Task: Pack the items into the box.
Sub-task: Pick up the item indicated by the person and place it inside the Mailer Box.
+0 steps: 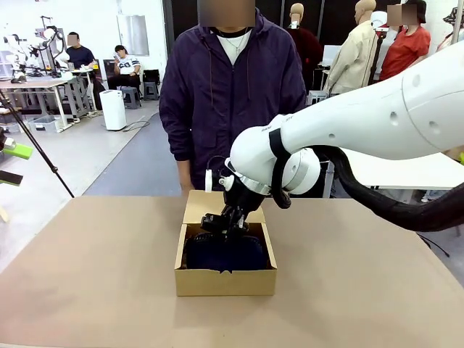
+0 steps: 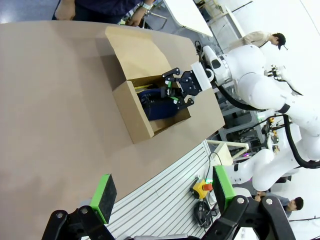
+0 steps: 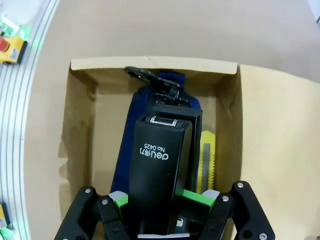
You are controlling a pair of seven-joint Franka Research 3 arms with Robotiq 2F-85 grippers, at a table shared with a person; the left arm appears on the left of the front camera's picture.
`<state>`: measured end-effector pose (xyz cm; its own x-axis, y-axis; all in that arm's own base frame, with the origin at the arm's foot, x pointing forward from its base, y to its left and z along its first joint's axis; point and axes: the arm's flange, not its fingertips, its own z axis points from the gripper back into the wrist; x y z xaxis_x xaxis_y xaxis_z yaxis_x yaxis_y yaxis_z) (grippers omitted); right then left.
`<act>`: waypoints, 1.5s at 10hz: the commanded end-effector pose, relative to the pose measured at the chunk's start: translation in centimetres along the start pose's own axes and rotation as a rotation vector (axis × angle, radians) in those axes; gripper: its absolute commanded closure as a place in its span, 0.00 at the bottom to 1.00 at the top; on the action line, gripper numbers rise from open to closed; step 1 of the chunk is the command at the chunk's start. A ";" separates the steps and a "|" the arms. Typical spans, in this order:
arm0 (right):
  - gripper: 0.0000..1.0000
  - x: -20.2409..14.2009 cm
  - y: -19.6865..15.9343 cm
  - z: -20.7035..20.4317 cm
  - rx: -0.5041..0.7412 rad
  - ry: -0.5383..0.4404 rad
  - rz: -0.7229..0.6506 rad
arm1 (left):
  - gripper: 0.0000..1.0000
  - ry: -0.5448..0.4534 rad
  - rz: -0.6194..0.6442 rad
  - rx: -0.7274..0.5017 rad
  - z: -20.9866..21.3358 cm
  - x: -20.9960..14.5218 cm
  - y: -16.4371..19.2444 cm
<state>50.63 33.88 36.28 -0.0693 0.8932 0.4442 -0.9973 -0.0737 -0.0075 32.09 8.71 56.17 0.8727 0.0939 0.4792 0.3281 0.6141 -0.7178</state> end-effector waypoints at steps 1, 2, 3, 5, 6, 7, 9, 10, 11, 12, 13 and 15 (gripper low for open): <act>1.00 0.3 -0.7 -1.0 0.005 0.003 0.015 | 0.00 0.005 0.012 0.002 0.2 0.0 -0.2; 1.00 0.3 -0.6 -1.2 0.009 -0.005 0.012 | 0.00 0.005 0.012 0.002 0.2 0.0 -0.2; 1.00 0.3 -0.7 -1.2 0.009 -0.004 0.009 | 0.00 0.005 0.012 0.002 0.2 0.0 -0.2; 0.87 0.1 -0.8 -1.2 0.024 0.002 -0.003 | 0.00 0.005 0.012 0.002 0.2 0.0 -0.2; 0.40 0.1 -0.9 -1.3 0.033 0.017 -0.013 | 0.00 0.005 0.012 0.002 0.2 0.0 -0.2; 0.00 0.1 -0.9 -1.2 0.036 0.018 -0.012 | 0.00 0.005 0.012 0.002 0.2 0.0 -0.2; 0.00 0.1 -0.9 -1.3 0.033 0.022 -0.016 | 0.00 0.005 0.012 0.002 0.2 0.0 -0.2; 0.00 0.0 -0.9 -1.3 0.040 0.006 -0.030 | 0.00 0.005 0.012 0.002 0.2 0.0 -0.2; 0.00 -0.1 -1.0 -1.2 0.043 0.001 -0.037 | 0.00 0.005 0.012 0.002 0.2 0.0 -0.2; 0.00 -0.1 -1.0 -1.2 0.041 0.004 -0.042 | 0.00 0.005 0.012 0.002 0.2 0.0 -0.2; 0.00 -0.2 -1.0 -1.2 0.042 0.000 -0.042 | 0.00 0.005 0.012 0.002 0.2 0.0 -0.2; 0.00 -0.1 -0.9 -1.0 0.049 0.003 -0.047 | 0.00 0.005 0.012 0.002 0.2 0.0 -0.2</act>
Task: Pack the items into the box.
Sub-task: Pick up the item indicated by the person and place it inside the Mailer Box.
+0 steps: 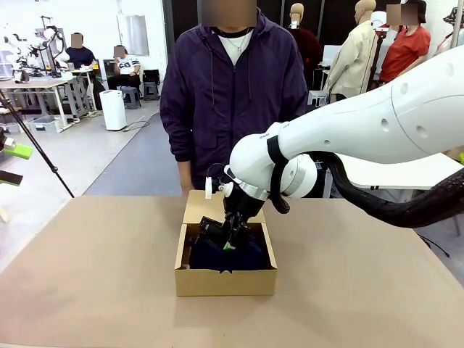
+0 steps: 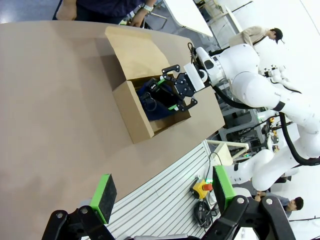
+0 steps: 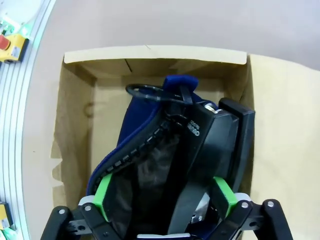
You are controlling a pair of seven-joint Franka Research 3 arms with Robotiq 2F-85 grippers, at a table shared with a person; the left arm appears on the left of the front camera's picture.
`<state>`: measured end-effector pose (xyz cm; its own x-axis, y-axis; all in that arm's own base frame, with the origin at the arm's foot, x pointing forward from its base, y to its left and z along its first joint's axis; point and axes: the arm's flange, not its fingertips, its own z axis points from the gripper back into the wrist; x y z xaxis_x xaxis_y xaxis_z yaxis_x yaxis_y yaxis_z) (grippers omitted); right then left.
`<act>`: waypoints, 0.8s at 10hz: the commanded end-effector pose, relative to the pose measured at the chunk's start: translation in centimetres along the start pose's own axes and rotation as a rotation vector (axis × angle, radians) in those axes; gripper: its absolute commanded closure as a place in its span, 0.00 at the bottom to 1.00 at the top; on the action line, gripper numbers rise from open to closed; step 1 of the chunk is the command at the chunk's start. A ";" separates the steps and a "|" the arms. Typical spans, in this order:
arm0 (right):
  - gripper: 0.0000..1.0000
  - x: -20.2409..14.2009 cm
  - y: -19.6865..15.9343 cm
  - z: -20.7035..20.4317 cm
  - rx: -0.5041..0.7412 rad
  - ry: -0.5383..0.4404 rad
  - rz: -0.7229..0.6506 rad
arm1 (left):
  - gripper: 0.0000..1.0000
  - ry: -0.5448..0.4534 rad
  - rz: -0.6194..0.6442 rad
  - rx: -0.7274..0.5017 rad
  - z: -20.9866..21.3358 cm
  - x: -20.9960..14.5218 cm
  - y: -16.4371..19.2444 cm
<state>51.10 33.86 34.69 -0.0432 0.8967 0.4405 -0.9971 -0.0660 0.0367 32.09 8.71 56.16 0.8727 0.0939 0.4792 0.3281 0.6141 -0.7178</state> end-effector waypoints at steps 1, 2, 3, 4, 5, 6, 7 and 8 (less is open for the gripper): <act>0.00 0.9 -0.3 0.8 0.032 -0.026 -0.028 | 0.00 0.005 0.012 0.002 0.2 0.0 -0.2; 0.00 1.1 -0.2 1.2 0.032 -0.037 -0.030 | 0.00 0.005 0.012 0.002 0.2 0.0 -0.2; 0.00 1.2 -0.2 1.8 0.034 -0.040 -0.038 | 0.00 0.005 0.012 0.002 0.2 0.0 -0.2; 0.00 1.4 -0.2 2.9 0.043 -0.051 -0.044 | 0.00 0.005 0.012 0.002 0.2 0.0 -0.2; 0.00 1.6 -0.2 4.2 0.034 -0.034 -0.060 | 0.00 0.005 0.012 0.002 0.2 0.0 -0.2; 0.00 1.5 -0.3 5.6 0.040 -0.025 -0.074 | 0.00 0.005 0.012 0.002 0.2 0.0 -0.2; 0.00 1.3 -0.2 6.9 0.029 -0.014 -0.092 | 0.00 0.005 0.012 0.002 0.2 0.0 -0.2; 0.00 1.2 -0.1 8.0 0.005 0.019 -0.104 | 0.00 0.005 0.012 0.002 0.2 0.0 -0.2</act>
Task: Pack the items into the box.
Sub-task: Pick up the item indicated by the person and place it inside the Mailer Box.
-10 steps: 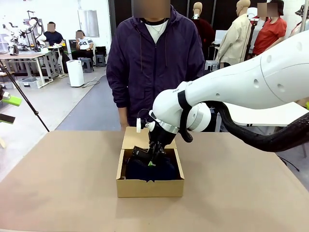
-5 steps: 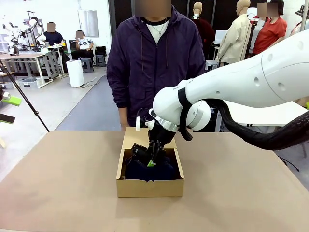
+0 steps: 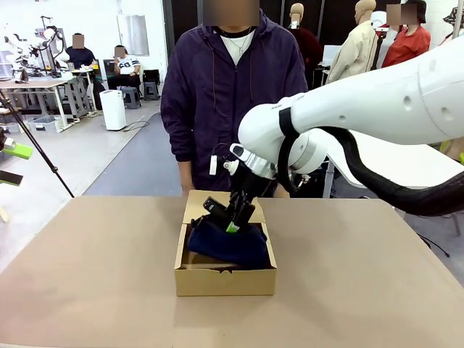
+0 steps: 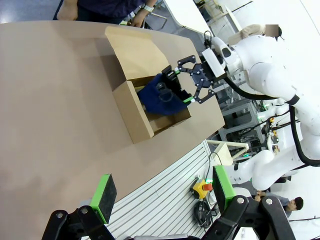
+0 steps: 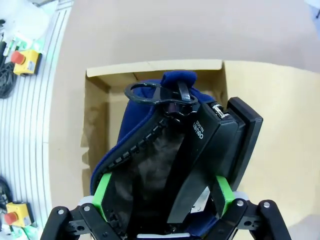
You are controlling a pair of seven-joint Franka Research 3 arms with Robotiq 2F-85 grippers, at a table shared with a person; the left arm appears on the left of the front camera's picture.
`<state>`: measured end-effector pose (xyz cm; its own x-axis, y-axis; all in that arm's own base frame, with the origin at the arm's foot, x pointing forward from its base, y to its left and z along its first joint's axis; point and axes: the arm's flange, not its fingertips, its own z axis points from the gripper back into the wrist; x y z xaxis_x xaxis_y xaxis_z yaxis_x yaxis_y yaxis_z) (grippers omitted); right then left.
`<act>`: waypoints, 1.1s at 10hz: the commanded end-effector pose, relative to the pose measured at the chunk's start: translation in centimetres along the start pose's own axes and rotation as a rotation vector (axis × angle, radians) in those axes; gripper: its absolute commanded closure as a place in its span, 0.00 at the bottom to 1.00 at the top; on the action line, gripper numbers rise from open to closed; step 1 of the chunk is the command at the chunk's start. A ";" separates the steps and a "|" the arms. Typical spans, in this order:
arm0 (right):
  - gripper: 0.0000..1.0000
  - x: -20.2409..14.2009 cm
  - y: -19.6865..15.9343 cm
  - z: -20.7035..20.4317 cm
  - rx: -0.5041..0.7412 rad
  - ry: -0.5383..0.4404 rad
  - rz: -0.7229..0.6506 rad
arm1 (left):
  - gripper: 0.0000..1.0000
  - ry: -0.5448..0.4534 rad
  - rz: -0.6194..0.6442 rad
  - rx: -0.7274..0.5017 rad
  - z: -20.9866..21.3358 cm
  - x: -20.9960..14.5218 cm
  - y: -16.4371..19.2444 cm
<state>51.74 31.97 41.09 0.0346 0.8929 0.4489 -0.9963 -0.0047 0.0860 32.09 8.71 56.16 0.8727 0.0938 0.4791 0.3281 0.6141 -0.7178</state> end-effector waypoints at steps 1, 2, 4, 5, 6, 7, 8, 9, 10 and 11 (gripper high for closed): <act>0.00 0.2 0.4 1.7 -0.089 0.082 -0.025 | 0.00 0.005 0.012 0.002 0.2 0.0 -0.2; 0.00 0.3 0.5 1.2 -0.075 0.091 -0.026 | 0.00 0.005 0.012 0.002 0.2 0.0 -0.2; 0.00 1.4 1.7 0.5 -0.164 0.102 0.031 | 0.00 0.005 0.012 0.002 0.2 0.0 -0.2; 0.00 1.5 1.9 0.7 -0.125 0.109 0.027 | 0.00 0.005 0.012 0.002 0.2 0.0 -0.2; 0.00 1.3 1.8 1.3 -0.112 0.099 0.011 | 0.00 0.005 0.012 0.002 0.2 0.0 -0.2; 0.00 1.1 1.7 2.1 -0.120 0.089 -0.005 | 0.00 0.005 0.012 0.002 0.2 0.0 -0.2; 0.00 0.8 1.8 3.0 -0.099 0.076 -0.039 | 0.00 0.005 0.012 0.002 0.2 0.0 -0.2; 0.00 0.5 2.1 4.4 -0.076 0.067 -0.091 | 0.00 0.005 0.012 0.002 0.2 0.0 -0.2; 0.00 -0.2 2.5 6.4 -0.075 0.068 -0.150 | 0.00 0.005 0.012 0.002 0.2 0.0 -0.2; 0.00 -1.4 3.3 9.0 -0.058 0.069 -0.226 | 0.00 0.005 0.012 0.002 0.2 0.0 -0.2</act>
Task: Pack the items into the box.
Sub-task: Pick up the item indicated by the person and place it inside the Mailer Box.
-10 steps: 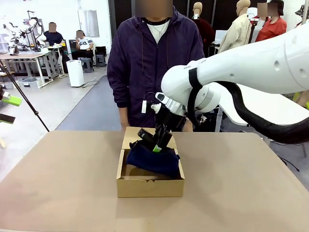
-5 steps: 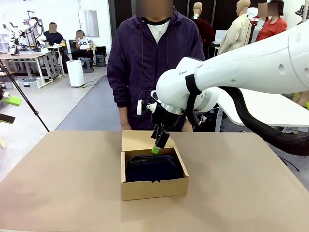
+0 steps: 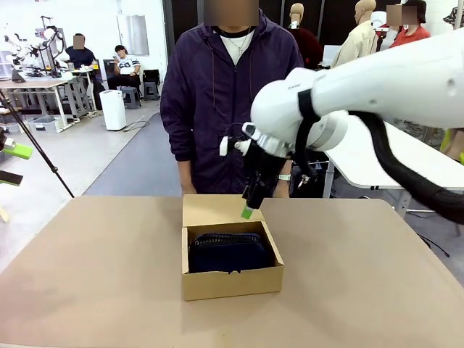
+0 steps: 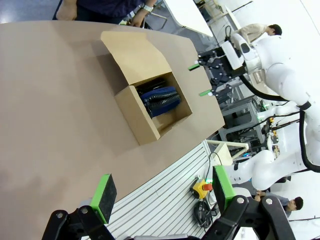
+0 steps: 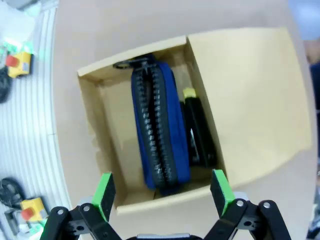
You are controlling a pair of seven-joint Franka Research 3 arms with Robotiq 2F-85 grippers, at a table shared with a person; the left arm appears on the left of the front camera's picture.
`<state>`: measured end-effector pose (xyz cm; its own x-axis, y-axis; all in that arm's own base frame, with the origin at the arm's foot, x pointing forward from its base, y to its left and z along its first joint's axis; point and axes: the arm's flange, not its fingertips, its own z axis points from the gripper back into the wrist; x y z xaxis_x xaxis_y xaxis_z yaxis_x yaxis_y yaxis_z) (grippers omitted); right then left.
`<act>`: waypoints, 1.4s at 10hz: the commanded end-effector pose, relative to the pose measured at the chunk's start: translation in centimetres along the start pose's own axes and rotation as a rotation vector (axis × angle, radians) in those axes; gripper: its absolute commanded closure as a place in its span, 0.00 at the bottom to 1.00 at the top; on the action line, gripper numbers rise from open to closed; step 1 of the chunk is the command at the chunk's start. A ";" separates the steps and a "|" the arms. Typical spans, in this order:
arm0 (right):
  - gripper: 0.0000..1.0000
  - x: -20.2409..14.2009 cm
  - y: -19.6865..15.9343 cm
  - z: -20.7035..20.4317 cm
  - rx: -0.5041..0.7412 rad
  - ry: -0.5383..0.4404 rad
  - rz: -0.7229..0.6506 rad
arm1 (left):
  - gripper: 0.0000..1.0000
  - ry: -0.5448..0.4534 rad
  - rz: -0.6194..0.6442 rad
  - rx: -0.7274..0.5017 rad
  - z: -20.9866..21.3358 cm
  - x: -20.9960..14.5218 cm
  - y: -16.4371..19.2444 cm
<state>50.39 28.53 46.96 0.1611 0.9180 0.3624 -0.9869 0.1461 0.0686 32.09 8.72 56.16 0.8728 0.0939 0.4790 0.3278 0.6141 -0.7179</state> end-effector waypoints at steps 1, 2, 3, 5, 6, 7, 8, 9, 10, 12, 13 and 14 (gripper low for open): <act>0.00 -3.3 1.8 5.5 0.084 -0.037 -0.168 | 0.00 0.005 0.011 0.002 0.2 0.0 -0.2; 0.00 -5.6 2.6 8.8 0.137 -0.114 -0.306 | 0.00 0.005 0.011 0.002 0.2 0.0 -0.2; 0.00 -7.7 3.5 12.1 0.148 -0.226 -0.578 | 0.00 0.005 0.011 0.002 0.2 0.0 -0.2; 0.00 -12.2 6.4 17.0 0.282 -0.479 -0.898 | 0.00 0.005 0.011 0.002 0.2 0.0 -0.2; 0.00 -15.4 8.5 18.8 0.340 -0.637 -1.013 | 0.00 0.005 0.011 0.002 0.2 0.0 -0.2; 0.00 -19.4 11.1 19.8 0.337 -0.810 -1.118 | 0.00 0.005 0.011 0.002 0.2 0.0 -0.2; 0.00 -22.5 13.4 20.1 0.320 -0.923 -1.196 | 0.00 0.005 0.011 0.002 0.2 0.0 -0.2; 0.00 -25.2 15.4 19.7 0.300 -0.989 -1.262 | 0.00 0.005 0.011 0.002 0.2 0.0 -0.2; 0.00 -27.3 16.6 18.9 0.313 -1.001 -1.319 | 0.00 0.005 0.011 0.002 0.2 0.0 -0.2; 0.00 -31.4 17.7 16.8 0.367 -1.037 -1.393 | 0.00 0.005 0.011 0.002 0.2 0.0 -0.2; 0.00 -32.2 17.1 16.0 0.322 -1.012 -1.451 | 0.00 0.005 0.011 0.002 0.2 0.0 -0.2; 0.00 -31.9 16.2 19.0 0.368 -0.952 -1.351 | 0.00 0.005 0.011 0.002 0.2 0.0 -0.2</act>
<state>29.97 -7.13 53.76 0.8872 -0.4011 0.2280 -0.0741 0.3638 0.9285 32.09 8.74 56.17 0.8727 0.0945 0.4791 0.3277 0.6141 -0.7180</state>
